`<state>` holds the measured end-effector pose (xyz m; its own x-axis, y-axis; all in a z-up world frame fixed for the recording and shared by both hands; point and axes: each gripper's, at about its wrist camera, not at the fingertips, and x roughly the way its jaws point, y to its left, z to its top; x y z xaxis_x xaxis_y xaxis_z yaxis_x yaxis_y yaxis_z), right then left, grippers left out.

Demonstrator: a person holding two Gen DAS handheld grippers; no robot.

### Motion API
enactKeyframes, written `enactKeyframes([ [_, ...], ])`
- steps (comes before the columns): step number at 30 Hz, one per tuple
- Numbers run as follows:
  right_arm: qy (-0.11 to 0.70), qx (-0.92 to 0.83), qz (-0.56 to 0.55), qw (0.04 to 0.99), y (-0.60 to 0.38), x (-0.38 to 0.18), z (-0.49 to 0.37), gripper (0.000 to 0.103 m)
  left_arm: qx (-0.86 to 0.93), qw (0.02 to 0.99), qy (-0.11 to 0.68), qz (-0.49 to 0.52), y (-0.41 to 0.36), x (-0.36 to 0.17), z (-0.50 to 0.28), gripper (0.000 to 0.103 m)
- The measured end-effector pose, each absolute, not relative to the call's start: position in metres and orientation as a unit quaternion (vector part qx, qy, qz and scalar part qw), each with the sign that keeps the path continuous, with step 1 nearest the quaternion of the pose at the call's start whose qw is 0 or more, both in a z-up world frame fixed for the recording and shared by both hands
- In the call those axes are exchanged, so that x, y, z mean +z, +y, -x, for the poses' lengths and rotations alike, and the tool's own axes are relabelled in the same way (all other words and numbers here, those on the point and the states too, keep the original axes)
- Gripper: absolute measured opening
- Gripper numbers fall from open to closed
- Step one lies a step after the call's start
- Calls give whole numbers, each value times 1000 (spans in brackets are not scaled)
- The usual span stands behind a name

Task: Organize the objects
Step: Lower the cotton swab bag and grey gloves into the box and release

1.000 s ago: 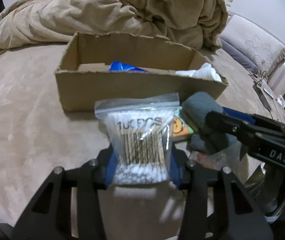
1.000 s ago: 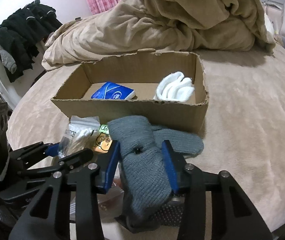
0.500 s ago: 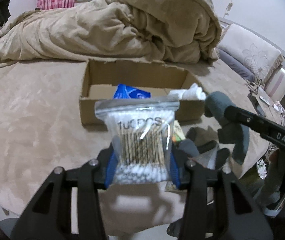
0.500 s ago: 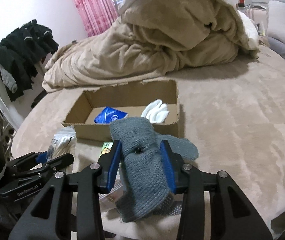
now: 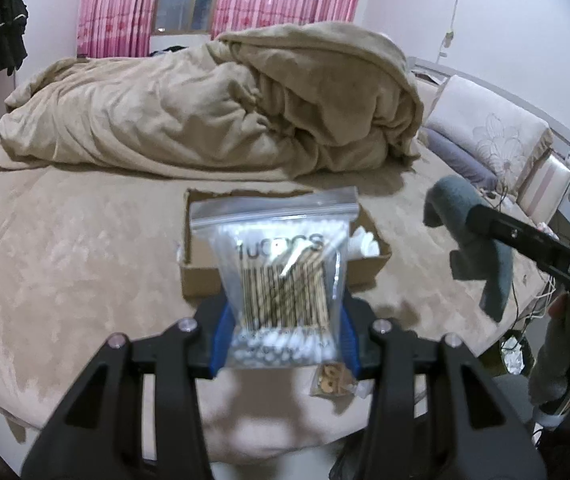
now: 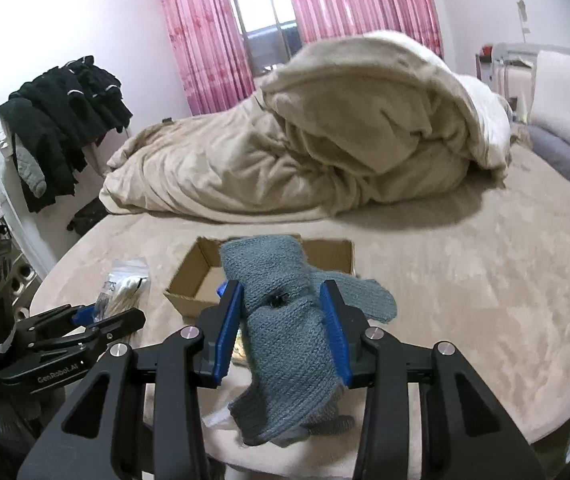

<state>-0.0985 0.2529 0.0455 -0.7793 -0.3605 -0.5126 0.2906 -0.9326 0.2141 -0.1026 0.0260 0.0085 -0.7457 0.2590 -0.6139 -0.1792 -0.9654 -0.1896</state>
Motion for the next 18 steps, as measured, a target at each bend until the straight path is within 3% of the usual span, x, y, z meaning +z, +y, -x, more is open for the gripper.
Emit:
enactKeyframes([
  [18, -48, -941, -278, 187, 216, 63, 154, 42, 947, 107, -40, 302, -8, 35, 167, 45],
])
